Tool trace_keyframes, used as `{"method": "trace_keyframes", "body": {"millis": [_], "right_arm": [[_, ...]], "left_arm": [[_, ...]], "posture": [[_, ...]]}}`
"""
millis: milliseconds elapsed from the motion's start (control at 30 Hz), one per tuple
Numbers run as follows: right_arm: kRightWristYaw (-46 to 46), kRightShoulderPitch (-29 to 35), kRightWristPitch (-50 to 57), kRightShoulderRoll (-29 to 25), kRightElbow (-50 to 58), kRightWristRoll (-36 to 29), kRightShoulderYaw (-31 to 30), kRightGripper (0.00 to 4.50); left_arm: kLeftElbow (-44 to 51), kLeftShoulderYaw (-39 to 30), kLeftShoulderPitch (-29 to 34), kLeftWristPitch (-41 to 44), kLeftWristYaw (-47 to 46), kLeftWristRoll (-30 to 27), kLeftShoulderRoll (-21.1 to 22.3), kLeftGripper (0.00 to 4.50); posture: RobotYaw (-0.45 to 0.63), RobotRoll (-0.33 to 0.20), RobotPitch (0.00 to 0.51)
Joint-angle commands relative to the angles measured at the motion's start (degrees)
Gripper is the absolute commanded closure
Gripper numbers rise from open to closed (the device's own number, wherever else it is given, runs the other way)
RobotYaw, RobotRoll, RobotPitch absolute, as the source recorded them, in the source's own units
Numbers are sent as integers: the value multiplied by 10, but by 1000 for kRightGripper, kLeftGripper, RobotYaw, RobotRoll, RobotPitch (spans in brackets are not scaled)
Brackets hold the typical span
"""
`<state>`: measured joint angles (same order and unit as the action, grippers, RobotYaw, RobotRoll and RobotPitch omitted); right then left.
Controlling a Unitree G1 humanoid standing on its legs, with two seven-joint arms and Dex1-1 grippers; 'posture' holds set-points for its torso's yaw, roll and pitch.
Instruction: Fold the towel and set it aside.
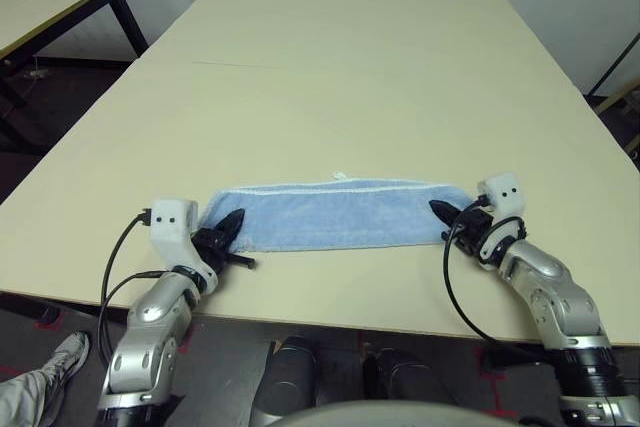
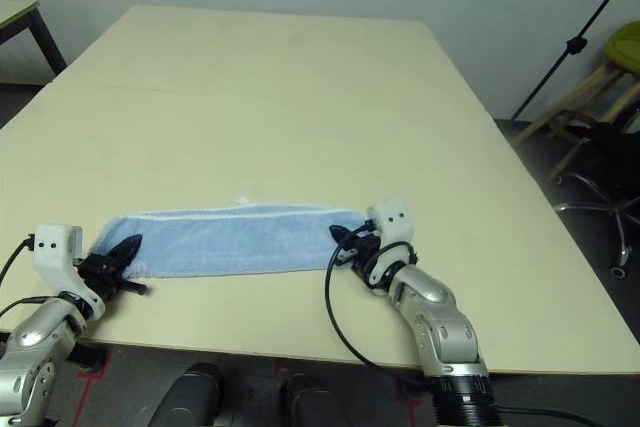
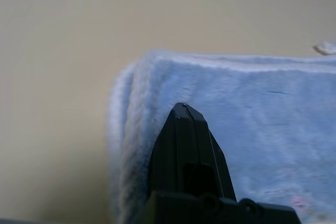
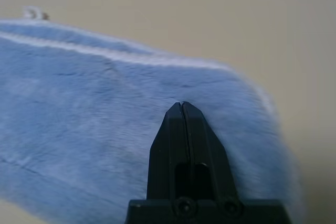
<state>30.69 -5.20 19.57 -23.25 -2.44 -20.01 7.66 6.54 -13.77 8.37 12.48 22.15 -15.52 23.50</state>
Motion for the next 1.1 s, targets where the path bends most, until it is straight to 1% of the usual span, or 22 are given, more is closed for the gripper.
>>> {"method": "trace_keyframes", "body": {"millis": [33,67,133,167,233,267,300,433,467,500,533,567,600,633,733,833,933,1033,1100], "right_arm": [[-2,-7,8,-11,-37,-26,53,4468],[0,-9,10,-12,-39,-31,59,4468],[6,-8,40,-19,-29,-64,88,4500],[6,-6,61,-22,-21,-85,104,4317],[9,-2,99,-30,-7,-121,131,3857],[8,5,128,-38,2,-141,146,3556],[4,11,155,-47,14,-156,158,3131],[-23,38,262,-69,63,-226,210,1698],[-42,43,296,-76,76,-236,221,1391],[-64,45,337,-81,85,-253,236,945],[-75,45,379,-87,90,-279,250,559],[-83,45,410,-90,93,-298,261,147],[-82,46,447,-95,93,-328,275,61],[-83,48,489,-100,93,-357,289,61],[-93,62,625,-115,95,-442,329,61],[-111,51,694,-102,86,-487,352,61],[-155,21,715,-64,72,-486,361,61],[-193,3,698,-24,67,-444,327,61],[-211,-11,688,2,59,-429,315,61]], "left_arm": [[-58,-19,-7,-22,11,11,20,4500],[-67,-20,-10,-30,14,13,24,4500],[-94,-14,-14,-58,42,16,39,4124],[-106,-15,-17,-79,59,10,43,3907],[-124,-21,-27,-104,79,4,53,3256],[-134,-28,-37,-112,83,2,62,2940],[-142,-34,-48,-116,87,-2,70,2554],[-155,-54,-91,-126,110,-21,94,1107],[-152,-56,-103,-118,120,-28,102,831],[-149,-57,-114,-111,133,-37,110,414],[-138,-57,-120,-84,161,-64,120,73],[-130,-56,-123,-64,182,-83,127,0],[-123,-54,-125,-63,200,-92,134,0],[-118,-50,-127,-66,213,-93,142,0],[-97,-45,-139,-53,268,-118,165,0],[-96,-42,-149,-59,317,-128,181,0],[-97,-36,-156,-56,358,-136,194,0],[-107,-26,-170,-52,389,-133,208,0],[-110,-21,-180,-51,391,-130,210,0]], "posture": [[156,0,108],[156,0,108],[156,0,108],[156,0,108],[156,0,108],[144,0,104],[144,0,104],[137,0,105],[137,0,105],[134,0,104],[131,0,102],[131,0,102],[131,0,102],[127,0,101],[122,0,102],[115,0,103],[116,0,103],[118,0,102],[125,0,101]]}}
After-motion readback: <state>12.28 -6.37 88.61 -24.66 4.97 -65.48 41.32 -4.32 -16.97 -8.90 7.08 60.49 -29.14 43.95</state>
